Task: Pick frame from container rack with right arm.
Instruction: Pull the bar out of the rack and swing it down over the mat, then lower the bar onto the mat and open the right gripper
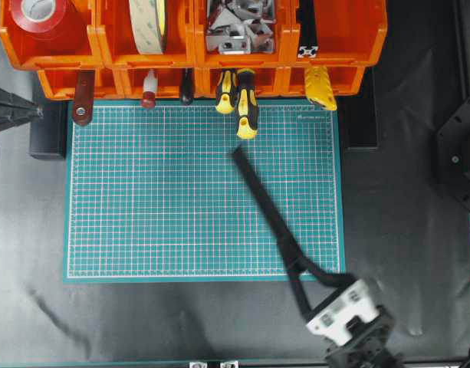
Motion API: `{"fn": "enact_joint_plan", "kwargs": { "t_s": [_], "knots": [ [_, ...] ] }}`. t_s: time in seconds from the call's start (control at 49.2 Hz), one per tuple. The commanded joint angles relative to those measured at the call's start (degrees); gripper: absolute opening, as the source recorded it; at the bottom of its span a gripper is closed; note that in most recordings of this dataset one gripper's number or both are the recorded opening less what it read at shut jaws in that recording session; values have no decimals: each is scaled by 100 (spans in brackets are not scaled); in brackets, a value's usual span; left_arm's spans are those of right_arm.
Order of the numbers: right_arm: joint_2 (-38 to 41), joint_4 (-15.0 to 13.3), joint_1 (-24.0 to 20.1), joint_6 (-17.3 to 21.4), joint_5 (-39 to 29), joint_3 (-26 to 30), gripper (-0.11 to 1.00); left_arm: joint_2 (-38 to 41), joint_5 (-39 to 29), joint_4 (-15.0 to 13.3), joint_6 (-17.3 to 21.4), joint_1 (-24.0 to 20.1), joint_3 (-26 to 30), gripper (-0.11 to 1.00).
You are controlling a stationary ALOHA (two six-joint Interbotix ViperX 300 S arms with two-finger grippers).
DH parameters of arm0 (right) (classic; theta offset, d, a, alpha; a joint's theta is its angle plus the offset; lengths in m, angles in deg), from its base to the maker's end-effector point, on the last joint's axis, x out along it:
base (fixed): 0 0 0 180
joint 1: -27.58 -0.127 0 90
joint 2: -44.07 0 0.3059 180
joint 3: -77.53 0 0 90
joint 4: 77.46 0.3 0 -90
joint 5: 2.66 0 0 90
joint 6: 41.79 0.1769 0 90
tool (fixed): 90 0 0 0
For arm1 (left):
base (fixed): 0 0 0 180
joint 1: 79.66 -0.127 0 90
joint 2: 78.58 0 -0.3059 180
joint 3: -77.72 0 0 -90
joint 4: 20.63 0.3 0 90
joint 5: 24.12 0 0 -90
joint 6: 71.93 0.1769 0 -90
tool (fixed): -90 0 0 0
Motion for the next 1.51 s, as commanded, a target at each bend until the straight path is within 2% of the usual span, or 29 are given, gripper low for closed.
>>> {"fn": "enact_joint_plan", "kwargs": {
  "t_s": [0.0, 0.102, 0.285, 0.509, 0.692, 0.834, 0.956, 1.302, 1.485],
  "knots": [
    [-53, 176, 62, 70, 686, -88, 25, 53, 35, 18, -35, -18, 70, 0],
    [-44, 334, 202, 114, 1187, -369, 25, 53, 44, 18, -35, -18, 70, 0],
    [-35, 817, 545, 114, 2065, -765, 25, 53, 62, 26, -35, -9, 70, 0],
    [62, 1011, 1072, 79, 3041, -1063, 25, 62, 62, 18, -35, -9, 70, 0],
    [185, 1336, 1547, 35, 3138, -1028, 25, 53, 70, 18, -35, 44, 79, 0],
    [220, 1441, 1749, 26, 3252, -1011, 25, 62, 70, 18, -35, 44, 70, 0],
    [264, 1503, 1793, 26, 3287, -1011, 25, 62, 44, 18, -26, 44, 70, 0],
    [475, 1934, 1828, 53, 3340, -1011, 25, 97, 35, 18, -26, 18, 62, 0],
    [483, 2021, 1819, 132, 3428, -1028, 25, 105, 35, 18, -26, 18, 62, 0]
  ]
}}
